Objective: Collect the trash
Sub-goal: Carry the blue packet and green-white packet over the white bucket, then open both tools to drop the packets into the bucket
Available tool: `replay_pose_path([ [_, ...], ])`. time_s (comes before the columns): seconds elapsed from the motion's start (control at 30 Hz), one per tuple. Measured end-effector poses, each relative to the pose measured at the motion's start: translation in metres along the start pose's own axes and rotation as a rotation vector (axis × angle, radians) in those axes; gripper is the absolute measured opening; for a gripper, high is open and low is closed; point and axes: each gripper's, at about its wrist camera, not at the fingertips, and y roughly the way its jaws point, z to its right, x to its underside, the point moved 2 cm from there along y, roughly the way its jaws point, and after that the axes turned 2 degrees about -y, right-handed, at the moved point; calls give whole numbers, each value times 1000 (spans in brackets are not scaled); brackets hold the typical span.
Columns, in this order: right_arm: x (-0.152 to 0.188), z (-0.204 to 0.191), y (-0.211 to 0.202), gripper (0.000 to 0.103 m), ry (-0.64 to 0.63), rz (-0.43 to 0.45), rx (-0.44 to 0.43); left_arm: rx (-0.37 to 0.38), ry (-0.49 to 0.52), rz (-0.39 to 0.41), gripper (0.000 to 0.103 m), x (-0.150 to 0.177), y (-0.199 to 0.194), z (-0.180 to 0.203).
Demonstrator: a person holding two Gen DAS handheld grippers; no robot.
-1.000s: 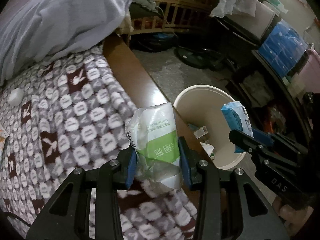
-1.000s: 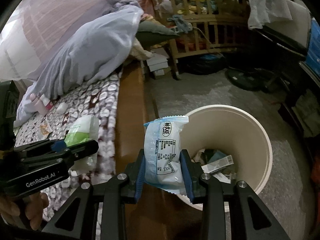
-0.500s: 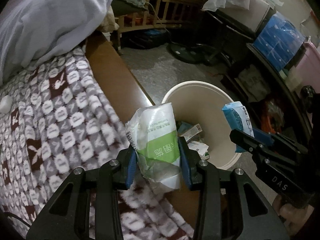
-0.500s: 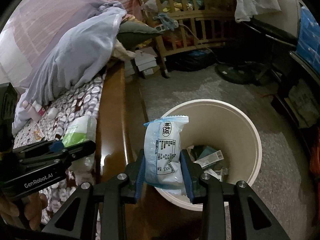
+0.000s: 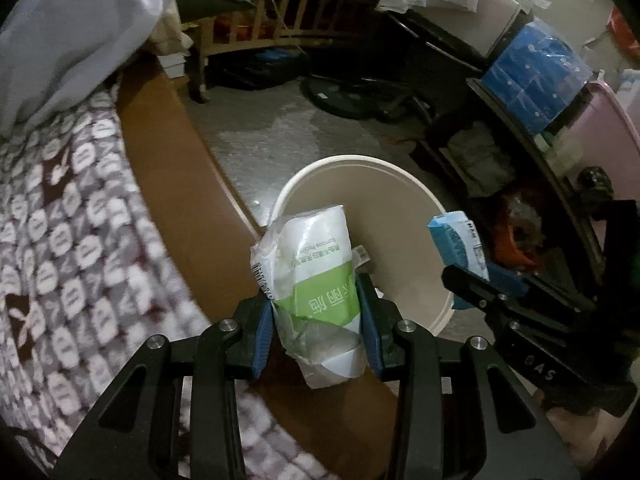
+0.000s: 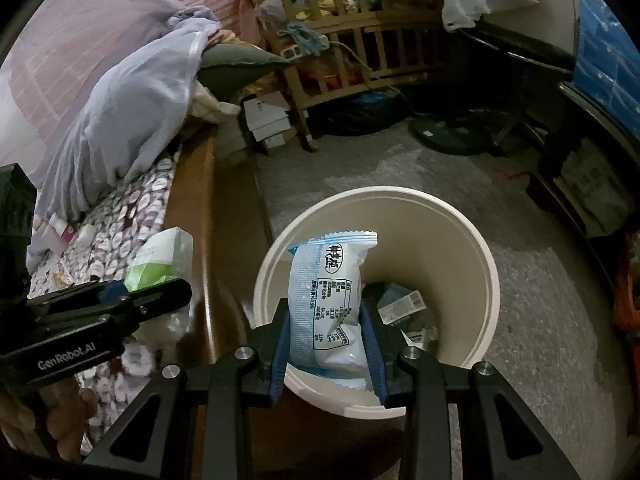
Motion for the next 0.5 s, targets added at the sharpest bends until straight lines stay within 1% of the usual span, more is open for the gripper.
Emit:
replay_pose_path([
  [0.37, 2, 16, 6, 32, 36, -12, 22, 32, 28, 1, 37, -8, 11, 14],
  [0.43, 2, 18, 8, 32, 44, -15, 23, 49, 23, 1, 39, -9, 12, 15],
  [0.5, 2, 21, 8, 32, 49, -18, 24, 68, 17, 2, 43, -10, 12, 15],
])
